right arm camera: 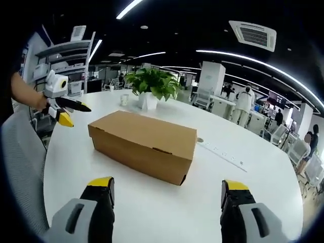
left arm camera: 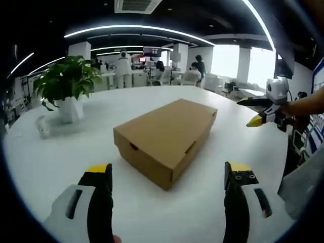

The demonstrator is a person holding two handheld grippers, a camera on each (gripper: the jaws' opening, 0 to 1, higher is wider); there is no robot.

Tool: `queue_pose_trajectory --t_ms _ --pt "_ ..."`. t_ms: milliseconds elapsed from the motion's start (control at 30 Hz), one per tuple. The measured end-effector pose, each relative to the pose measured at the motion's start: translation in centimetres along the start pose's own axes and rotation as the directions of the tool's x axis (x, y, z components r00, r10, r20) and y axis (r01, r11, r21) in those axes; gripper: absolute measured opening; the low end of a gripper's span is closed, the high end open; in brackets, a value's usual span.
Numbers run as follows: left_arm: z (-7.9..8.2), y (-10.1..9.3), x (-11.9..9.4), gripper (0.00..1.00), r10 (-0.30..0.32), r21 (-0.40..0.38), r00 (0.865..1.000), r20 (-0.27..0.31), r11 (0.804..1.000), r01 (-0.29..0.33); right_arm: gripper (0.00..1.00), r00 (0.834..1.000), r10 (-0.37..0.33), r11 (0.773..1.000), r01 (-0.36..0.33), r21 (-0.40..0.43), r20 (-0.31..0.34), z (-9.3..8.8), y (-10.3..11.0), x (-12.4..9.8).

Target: Operate the shoe box by opening the lid, removing the specified soft item, and placing it in the target area until the item is outside and the box remains undamaged.

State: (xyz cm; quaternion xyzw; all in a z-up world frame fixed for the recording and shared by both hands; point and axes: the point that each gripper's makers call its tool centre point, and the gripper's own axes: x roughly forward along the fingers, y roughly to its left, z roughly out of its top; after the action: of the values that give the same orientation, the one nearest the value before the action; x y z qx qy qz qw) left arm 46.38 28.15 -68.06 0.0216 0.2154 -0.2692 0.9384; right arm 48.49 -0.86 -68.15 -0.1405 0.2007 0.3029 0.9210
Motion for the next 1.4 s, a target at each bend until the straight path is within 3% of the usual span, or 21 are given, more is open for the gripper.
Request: queue_pose_trajectory --t_ms 300,867,1400 --pt "0.1 0.0 1.3 0.91 0.012 -0.017 1.0 -0.001 1.0 -0.012 0.84 1.0 0.021 0.999 -0.021 -0.031 0.001 0.1 -1.2 1.9" --pt "0.2 0.1 3.4 0.88 0.038 -0.039 0.999 0.002 0.998 -0.038 0.78 0.995 0.099 0.992 -0.1 -0.074 -0.013 0.8 -1.1 5.5" --pt "-0.2 -0.5 5.0 0.83 0.055 -0.052 0.998 -0.012 0.997 -0.055 0.74 0.977 0.211 0.974 -0.214 -0.078 -0.042 0.9 -0.5 8.1"
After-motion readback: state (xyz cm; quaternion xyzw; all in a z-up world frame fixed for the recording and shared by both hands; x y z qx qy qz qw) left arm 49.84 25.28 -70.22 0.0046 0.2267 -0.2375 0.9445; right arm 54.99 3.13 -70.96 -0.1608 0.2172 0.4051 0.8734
